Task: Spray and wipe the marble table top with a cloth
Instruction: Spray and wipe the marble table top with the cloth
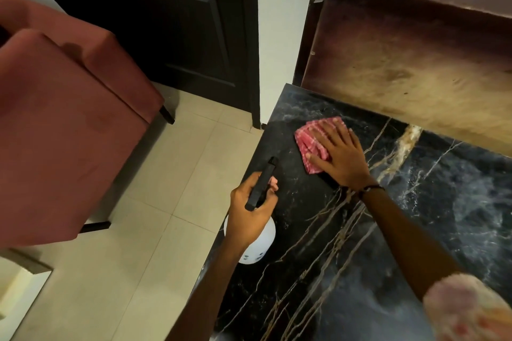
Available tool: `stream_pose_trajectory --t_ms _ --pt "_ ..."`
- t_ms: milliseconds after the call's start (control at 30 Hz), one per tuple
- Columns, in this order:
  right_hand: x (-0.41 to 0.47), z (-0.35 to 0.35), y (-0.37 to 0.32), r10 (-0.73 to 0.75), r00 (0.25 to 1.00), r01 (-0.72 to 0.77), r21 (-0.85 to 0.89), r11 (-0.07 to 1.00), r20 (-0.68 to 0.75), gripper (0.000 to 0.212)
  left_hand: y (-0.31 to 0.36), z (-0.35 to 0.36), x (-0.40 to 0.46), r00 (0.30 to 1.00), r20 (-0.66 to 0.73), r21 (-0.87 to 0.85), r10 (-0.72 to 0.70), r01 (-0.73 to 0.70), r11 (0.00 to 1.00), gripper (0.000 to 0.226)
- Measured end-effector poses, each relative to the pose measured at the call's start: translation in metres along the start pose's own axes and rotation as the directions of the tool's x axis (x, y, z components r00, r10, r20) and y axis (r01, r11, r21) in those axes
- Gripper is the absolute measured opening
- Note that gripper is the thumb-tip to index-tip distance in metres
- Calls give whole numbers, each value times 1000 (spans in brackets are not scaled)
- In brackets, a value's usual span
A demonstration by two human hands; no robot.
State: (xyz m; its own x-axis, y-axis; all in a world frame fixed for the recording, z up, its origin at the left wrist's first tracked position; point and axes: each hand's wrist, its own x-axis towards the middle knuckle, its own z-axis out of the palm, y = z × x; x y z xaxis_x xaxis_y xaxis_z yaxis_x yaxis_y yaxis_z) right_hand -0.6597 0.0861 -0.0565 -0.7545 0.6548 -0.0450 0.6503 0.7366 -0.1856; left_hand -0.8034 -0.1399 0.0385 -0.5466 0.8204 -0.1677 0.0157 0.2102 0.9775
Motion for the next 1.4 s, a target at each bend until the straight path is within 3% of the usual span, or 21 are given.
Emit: stream_pose_trajectory --t_ms 133,333,467,533,633,733,800,967,1100,1233,1400 --pt "65 -1 -23 130 991 -131 28 991 33 81 1 2 1 1000 7 23 8 -8 1000 14" --pt "54 10 -66 -183 982 183 4 983 39 76 2 8 0 1000 0 56 31 -31 998 21" --pt "4 8 -29 -281 960 281 24 959 0 73 1 11 -1 999 20 69 38 -40 997 24" --pt "-5 2 5 -210 978 210 25 977 -15 75 -1 10 -1 999 18 62 31 -32 998 26" --pt "13 -7 40 12 999 -11 24 1000 -37 81 -4 9 0 1000 9 64 21 -21 998 26" --pt "48 -10 34 184 982 -183 29 983 -37 81 -5 9 -1 999 -2 70 34 -33 997 24" --pt "66 -9 18 209 978 -208 34 977 -8 83 -6 10 -2 999 -4 75 44 -44 996 23" --pt "42 -1 -14 -28 999 27 47 999 17 77 -2 14 -2 998 -39 65 56 -54 996 19" --pt "-26 4 11 -174 985 174 1 985 -23 70 1 19 2 999 -7 98 34 -34 995 15" --pt "-55 -14 69 -35 998 37 30 999 -51 79 8 23 3 1000 22 123 -4 1 992 16" --pt "2 -19 78 272 961 -269 68 961 -45 82 14 29 2 999 14 98 -39 38 995 21"
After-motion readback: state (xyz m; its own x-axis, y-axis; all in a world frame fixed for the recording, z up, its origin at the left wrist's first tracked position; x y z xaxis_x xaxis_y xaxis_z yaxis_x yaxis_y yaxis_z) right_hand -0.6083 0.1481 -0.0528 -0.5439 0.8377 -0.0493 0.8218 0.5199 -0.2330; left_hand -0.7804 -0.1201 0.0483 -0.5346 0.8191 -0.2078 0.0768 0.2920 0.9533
